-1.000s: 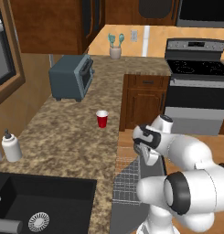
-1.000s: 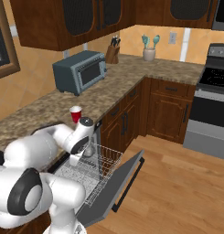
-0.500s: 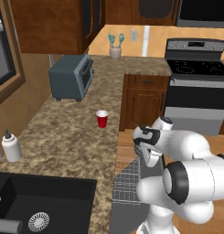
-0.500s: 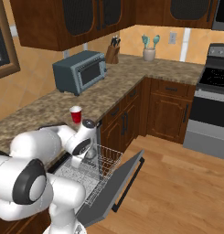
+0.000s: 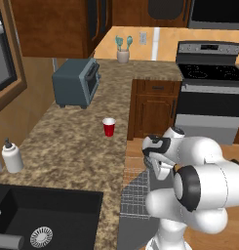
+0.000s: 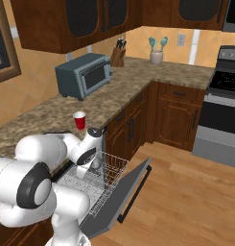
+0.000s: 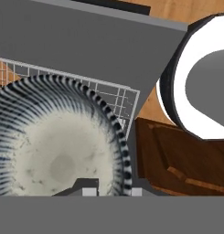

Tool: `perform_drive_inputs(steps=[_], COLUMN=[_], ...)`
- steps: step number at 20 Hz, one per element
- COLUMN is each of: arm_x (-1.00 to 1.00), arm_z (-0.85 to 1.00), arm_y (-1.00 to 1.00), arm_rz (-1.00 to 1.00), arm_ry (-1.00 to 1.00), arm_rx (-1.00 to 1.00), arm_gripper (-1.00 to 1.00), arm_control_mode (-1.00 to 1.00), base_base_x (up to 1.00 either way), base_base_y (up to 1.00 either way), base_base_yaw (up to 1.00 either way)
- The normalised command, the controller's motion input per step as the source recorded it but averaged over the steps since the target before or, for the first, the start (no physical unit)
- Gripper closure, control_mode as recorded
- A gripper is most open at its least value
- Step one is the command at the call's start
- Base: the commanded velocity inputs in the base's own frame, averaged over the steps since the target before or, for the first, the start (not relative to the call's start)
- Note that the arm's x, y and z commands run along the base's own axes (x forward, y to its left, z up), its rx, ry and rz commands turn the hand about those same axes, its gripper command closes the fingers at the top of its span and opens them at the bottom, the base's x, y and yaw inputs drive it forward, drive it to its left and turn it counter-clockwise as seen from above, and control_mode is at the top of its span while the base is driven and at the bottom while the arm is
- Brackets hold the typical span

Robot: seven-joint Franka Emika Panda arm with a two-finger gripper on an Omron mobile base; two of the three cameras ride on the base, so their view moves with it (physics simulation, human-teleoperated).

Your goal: Pick up the cup and bowl from the counter, place them in the dishwasher, and close the dishwasher door.

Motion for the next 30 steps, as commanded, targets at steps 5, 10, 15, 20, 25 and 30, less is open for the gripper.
perform_drive_inputs(steps=[5, 10, 15, 20, 25, 30], arm_x=[-0.01, -0.08, 0.00, 0.00, 0.00, 0.03], arm_z=[0.00, -0.01, -0.15, -0.26, -0.14, -0.13], arm_y=[-0.05, -0.16, -0.11, -0.02, 0.00, 0.00], arm_rz=[0.00, 0.00, 0.00, 0.00, 0.00, 0.00], arm_ry=[-0.03, -0.05, 0.00, 0.00, 0.00, 0.00], arm_rx=[0.01, 0.01, 0.05, 0.07, 0.13, 0.20], arm_gripper=[1.00, 1.00, 1.00, 1.00, 1.00, 1.00], arm_control_mode=[-1.00, -1.00, -1.00, -1.00, -1.00, -1.00], base_base_x=[0.00, 0.00, 0.00, 0.00, 0.00, 0.00], base_base_y=[0.00, 0.00, 0.00, 0.00, 0.00, 0.00], base_base_yaw=[0.00, 0.00, 0.00, 0.00, 0.00, 0.00])
